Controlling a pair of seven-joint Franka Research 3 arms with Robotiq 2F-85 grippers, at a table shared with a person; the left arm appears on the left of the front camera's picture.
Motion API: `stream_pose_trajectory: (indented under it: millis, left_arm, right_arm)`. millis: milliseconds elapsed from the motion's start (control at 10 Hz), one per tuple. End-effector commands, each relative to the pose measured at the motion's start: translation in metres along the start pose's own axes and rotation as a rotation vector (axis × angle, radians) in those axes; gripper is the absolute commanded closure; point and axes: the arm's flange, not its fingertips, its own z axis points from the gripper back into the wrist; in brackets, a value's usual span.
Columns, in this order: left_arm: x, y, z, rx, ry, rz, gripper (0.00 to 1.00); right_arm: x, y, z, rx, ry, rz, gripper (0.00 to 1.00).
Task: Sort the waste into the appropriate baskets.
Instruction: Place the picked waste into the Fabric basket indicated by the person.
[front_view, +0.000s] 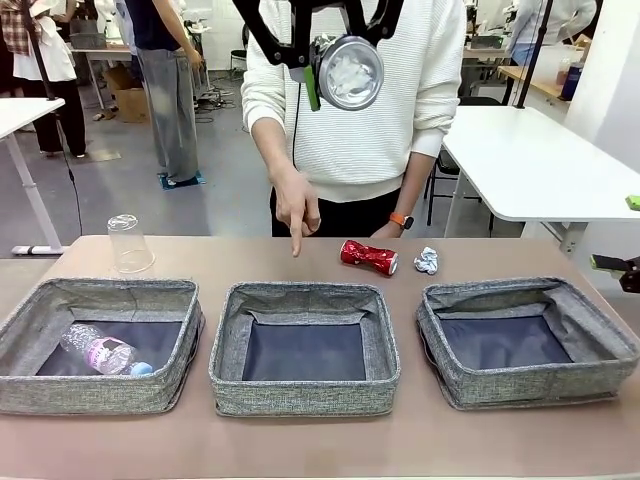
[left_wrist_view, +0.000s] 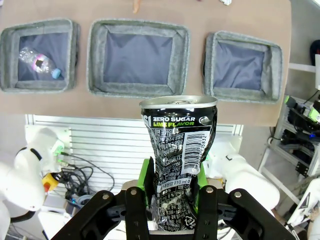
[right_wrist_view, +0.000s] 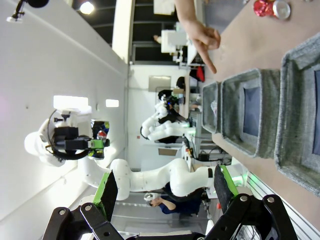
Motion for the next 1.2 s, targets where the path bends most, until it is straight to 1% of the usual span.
stream_pose_trajectory:
  millis: [0, 200, 300, 400, 500, 600, 700, 800, 900, 1000, 1100]
  left_arm:
    - [-0.002, 0.003, 0.002, -0.017, 0.015, 0.003, 0.61]
    - [0.000, 0.000, 0.000, 0.000, 0.000, 0.000, 0.61]
    - [-0.011, 0.007, -0.044, 0.025, -0.050, 0.000, 0.61]
    - [-0.025, 0.015, -0.098, 0.071, -0.107, -0.019, 0.61]
    - [-0.037, 0.021, -0.152, 0.089, -0.092, -0.048, 0.61]
    - [-0.041, 0.030, -0.206, 0.115, -0.089, -0.056, 0.61]
    - [-0.036, 0.040, -0.245, 0.097, -0.075, -0.050, 0.61]
    - [-0.027, 0.049, -0.276, 0.096, -0.075, -0.015, 0.61]
    - [-0.010, 0.057, -0.301, 0.076, -0.093, 0.067, 0.61]
    - [0.007, 0.063, -0.319, 0.084, -0.130, 0.160, 0.61]
    - [0.015, 0.064, -0.326, 0.113, -0.164, 0.191, 0.61]
  right_arm:
    - [0.000, 0.007, -0.001, 0.007, -0.002, -0.022, 0.00]
    - [0.000, 0.007, -0.001, 0.007, -0.002, -0.022, 0.00]
    - [0.000, 0.007, -0.001, 0.007, -0.002, -0.022, 0.00]
    - [0.000, 0.007, -0.001, 0.007, -0.002, -0.022, 0.00]
    - [0.000, 0.007, -0.001, 0.007, -0.002, -0.022, 0.00]
    - [0.000, 0.007, -0.001, 0.007, -0.002, -0.022, 0.00]
    - [0.000, 0.007, -0.001, 0.007, -0.002, -0.022, 0.00]
    - [0.000, 0.007, -0.001, 0.007, -0.002, -0.022, 0.00]
    - [0.000, 0.007, -0.001, 0.007, -0.002, -0.022, 0.00]
    - [0.000, 0.007, -0.001, 0.007, -0.002, -0.022, 0.00]
    - [0.000, 0.007, -0.001, 0.007, -0.002, -0.022, 0.00]
